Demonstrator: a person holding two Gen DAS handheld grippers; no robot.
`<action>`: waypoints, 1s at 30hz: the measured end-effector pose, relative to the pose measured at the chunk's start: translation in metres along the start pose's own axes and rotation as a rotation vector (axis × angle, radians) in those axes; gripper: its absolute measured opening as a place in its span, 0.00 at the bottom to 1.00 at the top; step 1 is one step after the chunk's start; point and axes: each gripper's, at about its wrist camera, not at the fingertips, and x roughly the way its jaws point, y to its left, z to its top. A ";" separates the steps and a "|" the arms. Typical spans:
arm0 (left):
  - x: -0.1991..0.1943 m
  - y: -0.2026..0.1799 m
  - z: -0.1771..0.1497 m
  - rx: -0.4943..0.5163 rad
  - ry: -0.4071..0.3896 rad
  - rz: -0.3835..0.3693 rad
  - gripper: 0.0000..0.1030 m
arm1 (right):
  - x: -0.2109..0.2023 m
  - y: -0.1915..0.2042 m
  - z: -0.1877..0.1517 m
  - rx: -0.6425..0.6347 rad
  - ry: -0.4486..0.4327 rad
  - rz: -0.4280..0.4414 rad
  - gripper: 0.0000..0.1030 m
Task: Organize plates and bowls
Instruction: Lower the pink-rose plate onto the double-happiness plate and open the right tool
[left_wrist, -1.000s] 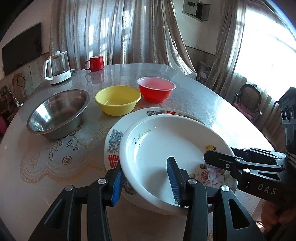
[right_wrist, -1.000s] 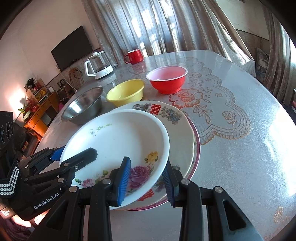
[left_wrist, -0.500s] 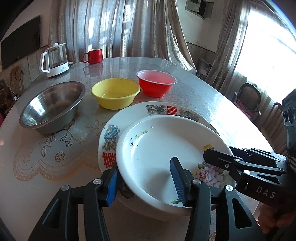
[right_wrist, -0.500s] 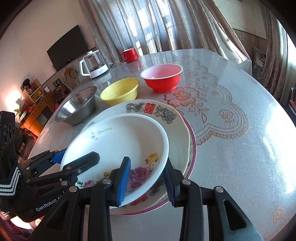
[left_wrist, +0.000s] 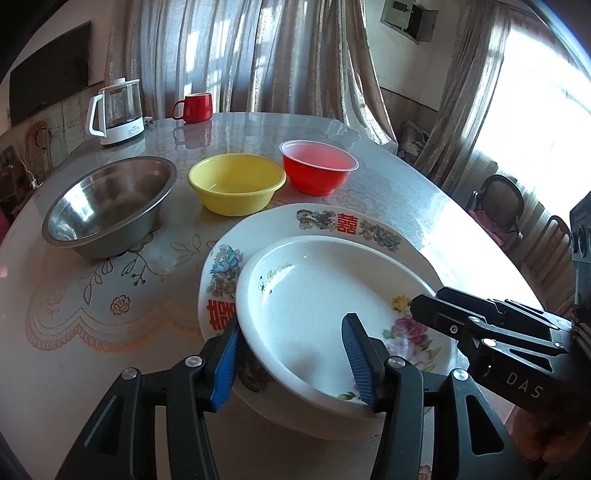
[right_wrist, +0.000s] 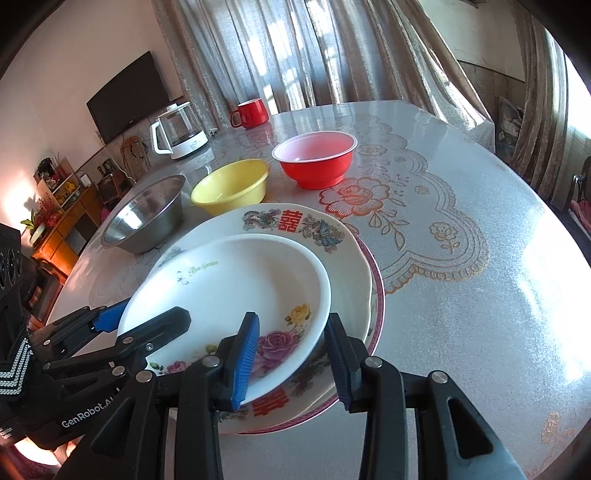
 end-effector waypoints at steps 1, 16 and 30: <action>0.000 0.000 -0.001 0.003 -0.003 0.002 0.54 | -0.002 0.000 0.000 -0.001 -0.009 0.005 0.37; -0.014 -0.007 -0.007 0.041 -0.032 -0.017 0.58 | -0.001 0.008 0.001 -0.030 -0.004 0.006 0.37; -0.032 0.030 -0.012 -0.078 -0.019 0.112 0.58 | -0.002 0.008 0.000 -0.018 -0.004 0.005 0.38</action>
